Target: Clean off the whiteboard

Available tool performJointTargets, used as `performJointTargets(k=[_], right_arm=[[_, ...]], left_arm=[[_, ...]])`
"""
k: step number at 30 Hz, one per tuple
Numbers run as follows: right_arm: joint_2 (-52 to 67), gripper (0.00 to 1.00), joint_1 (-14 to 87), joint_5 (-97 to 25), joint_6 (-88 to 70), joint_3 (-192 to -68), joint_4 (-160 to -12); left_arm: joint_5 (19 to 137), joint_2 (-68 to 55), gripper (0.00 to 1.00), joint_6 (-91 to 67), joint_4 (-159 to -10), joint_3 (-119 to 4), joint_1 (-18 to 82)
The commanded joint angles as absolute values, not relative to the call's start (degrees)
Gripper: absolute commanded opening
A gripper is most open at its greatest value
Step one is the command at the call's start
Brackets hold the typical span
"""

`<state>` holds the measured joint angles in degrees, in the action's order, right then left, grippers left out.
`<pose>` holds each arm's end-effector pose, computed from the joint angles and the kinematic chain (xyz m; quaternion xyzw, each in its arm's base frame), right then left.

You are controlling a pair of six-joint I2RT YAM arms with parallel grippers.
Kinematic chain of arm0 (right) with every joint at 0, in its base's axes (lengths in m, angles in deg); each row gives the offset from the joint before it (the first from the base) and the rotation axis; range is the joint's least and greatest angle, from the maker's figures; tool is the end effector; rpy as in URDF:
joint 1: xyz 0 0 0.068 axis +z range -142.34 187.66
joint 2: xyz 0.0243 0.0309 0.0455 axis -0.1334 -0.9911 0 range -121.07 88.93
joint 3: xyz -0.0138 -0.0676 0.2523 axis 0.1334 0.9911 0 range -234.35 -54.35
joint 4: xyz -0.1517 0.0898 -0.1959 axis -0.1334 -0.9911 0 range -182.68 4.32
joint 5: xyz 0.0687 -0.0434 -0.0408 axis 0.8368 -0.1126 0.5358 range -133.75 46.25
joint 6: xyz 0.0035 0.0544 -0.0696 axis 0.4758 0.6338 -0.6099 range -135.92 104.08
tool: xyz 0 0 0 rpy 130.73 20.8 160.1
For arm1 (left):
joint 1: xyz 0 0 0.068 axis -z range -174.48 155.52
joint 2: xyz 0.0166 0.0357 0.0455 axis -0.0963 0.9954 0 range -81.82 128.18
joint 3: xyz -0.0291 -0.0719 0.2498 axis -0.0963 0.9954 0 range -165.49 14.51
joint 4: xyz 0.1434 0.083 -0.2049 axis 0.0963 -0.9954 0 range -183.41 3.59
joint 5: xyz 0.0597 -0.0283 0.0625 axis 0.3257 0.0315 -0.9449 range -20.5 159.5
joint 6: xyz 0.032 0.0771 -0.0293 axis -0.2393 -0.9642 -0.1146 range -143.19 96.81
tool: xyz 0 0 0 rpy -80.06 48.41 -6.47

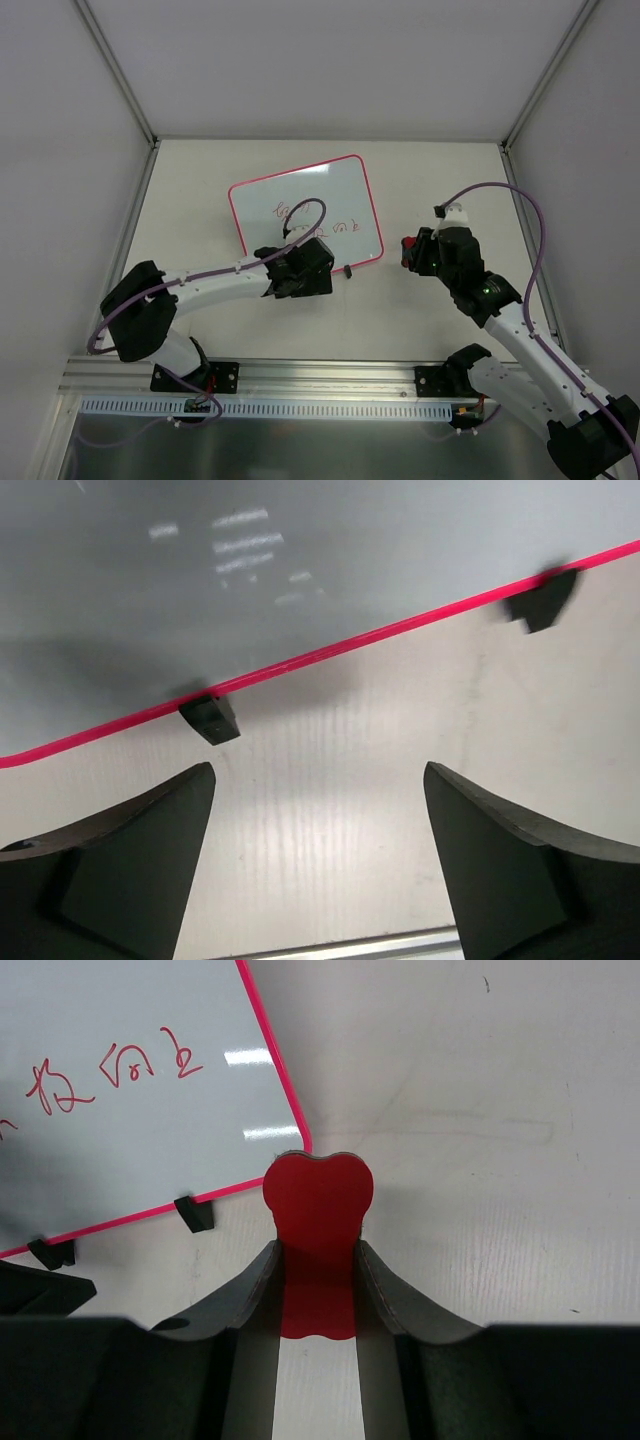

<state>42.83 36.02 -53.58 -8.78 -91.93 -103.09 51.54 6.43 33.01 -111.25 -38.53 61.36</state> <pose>0.2129 0.0996 0.2518 -0.1108 0.8385 0.0919 0.5255 0.2016 -0.2537 0.1433 -0.0434 0.9541 -0.1274 0.2677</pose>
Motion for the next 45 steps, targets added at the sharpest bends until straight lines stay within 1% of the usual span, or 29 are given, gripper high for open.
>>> performJointTargets(k=[1, 3, 6, 8, 9, 12, 13, 14, 16, 17, 19, 20, 22, 23, 27, 29, 30, 34, 38, 40, 42, 45], right_arm=[[43.32, 0.04, 35.96, -54.3, -11.43, -92.14, -103.08], [43.06, 0.04, 36.05, -54.12, -12.48, -92.66, -103.08], [42.09, 0.04, 36.14, -53.51, -13.54, -93.63, -102.82], [41.21, 0.04, 36.31, -52.63, -14.77, -94.77, -102.38], [40.17, 0.04, 36.4, -51.24, -15.21, -95.21, -102.12], [37.79, 0.05, 37.1, -48.42, -17.04, -97.15, -100.01], [37.09, 0.05, 37.28, -47.71, -17.41, -97.5, -98.61], [36.21, 0.05, 37.89, -47.27, -18.02, -98.46, -97.9], [33.41, 0.06, 38.95, -46.65, -18.9, -99.61, -96.15], [32.26, 0.06, 40.08, -46.65, -19.25, -100.31, -95.88], [29.01, 0.05, 41.14, -47.79, -19.96, -102.42, -95.0], [27.77, 0.05, 42.37, -48.4, -20.31, -102.95, -94.38], [25.49, 0.04, 43.43, -50.86, -20.23, -105.05, -93.94], [23.65, 0.05, 44.57, -51.39, -19.96, -105.93, -93.85], [19.34, 0.04, 47.56, -53.68, -22.33, -108.66, -90.69], [16.88, 0.04, 48.18, -52.98, -22.86, -112.42, -90.69], [14.69, 0.03, 48.35, -52.72, -22.86, -113.84, -90.86], [10.29, 0.03, 49.41, -54.47, -25.4, -119.56, -89.99], [6.94, 0.02, 49.41, -55.71, -26.2, -123.77, -89.2], [5.88, 0.02, 49.41, -54.22, -27.51, -125.01, -87.62], [3.43, 0.02, 49.41, -52.9, -27.61, -127.11, -87.44], [0.87, 0.02, 49.41, -49.74, -27.17, -128.79, -86.91]], left_arm=[[48.68, 0.46, 0.87, 27.01, -113.66, -44.19, 61.34], [47.18, -2.36, 0.93, 22.19, -114.1, -45.69, 61.16], [45.86, -6.31, 0.99, 15.08, -114.19, -48.24, 58.45], [46.55, -8.85, 0.99, 11.98, -114.1, -48.86, 55.46], [48.73, -9.56, 0.99, 9.01, -114.01, -48.95, 51.44], [53.48, -12.11, 0.99, 3.28, -113.92, -49.39, 44.4], [54.28, -12.82, 0.98, 1.7, -113.84, -49.74, 40.02], [55.25, -14.13, 0.98, 0.03, -113.66, -50.09, 37.89], [60.25, -14.84, 0.98, -5.86, -113.22, -51.58, 33.58], [62.44, -15.19, 0.97, -7.44, -113.22, -52.11, 29.12], [69.45, -15.46, 0.98, -11.4, -113.05, -52.9, 24.53], [72.02, -15.46, 0.97, -13.68, -112.0, -52.82, 20.25], [75.37, -15.2, 0.97, -14.75, -110.07, -51.51, 16.27], [80.17, -14.68, 0.95, -14.84, -107.71, -51.15, 12.59], [89.69, -13.44, 0.93, -15.1, -99.45, -47.73, 5.98], [91.63, -11.69, 0.92, -14.67, -98.28, -47.19, 3.7], [95.82, -11.07, 0.91, -13.97, -97.93, -47.11, 2.72], [101.12, -10.36, 0.84, -14.14, -92.5, -44.65, 0.95], [103.68, -8.96, 0.75, -14.84, -89.93, -41.66, 0.95], [104.47, -7.99, 0.75, -15.72, -88.79, -40.52, 0.87], [104.57, -6.59, 0.7, -16.24, -87.91, -40.34, 0.87], [104.65, -5.1, 0.68, -16.77, -87.82, -39.9, 0.95]])
